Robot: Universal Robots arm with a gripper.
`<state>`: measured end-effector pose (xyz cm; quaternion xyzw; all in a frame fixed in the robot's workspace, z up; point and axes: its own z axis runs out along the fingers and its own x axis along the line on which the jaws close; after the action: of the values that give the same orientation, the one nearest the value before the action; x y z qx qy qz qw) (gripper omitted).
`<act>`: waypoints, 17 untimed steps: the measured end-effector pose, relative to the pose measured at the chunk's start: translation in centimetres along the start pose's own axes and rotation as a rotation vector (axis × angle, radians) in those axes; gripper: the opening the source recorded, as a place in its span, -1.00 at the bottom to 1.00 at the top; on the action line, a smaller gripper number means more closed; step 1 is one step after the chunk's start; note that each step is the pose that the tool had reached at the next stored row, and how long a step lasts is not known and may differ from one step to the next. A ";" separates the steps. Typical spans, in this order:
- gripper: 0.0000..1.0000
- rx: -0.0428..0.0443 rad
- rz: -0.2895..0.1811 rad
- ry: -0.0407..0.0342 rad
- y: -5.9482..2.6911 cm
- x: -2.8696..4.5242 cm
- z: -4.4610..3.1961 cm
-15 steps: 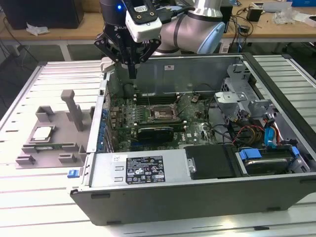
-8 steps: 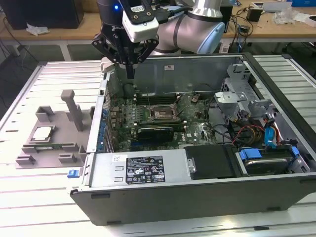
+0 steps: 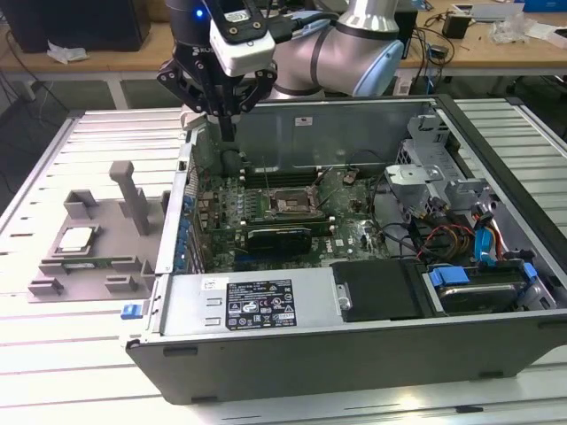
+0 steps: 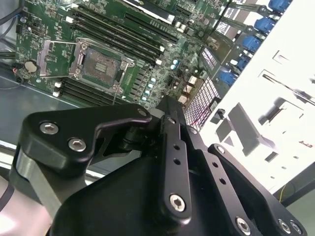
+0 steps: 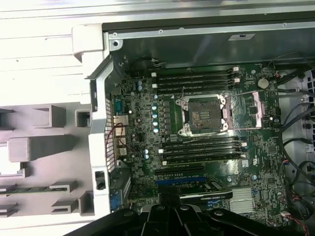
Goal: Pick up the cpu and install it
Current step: 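Reach for the cpu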
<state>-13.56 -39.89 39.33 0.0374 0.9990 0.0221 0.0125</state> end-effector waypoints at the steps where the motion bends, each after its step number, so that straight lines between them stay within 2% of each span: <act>1: -0.79 -0.0001 0.000 0.0000 -0.01 0.08 0.00; 11: -0.79 0.0000 0.000 0.0000 -0.09 1.24 -0.03; 15: -0.79 0.0000 0.000 0.0000 -0.16 2.23 -0.06; 17: -0.79 -0.0001 0.000 0.0000 -0.18 2.46 -0.06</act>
<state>-16.02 -39.89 39.33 0.0374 0.9990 0.0221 0.0125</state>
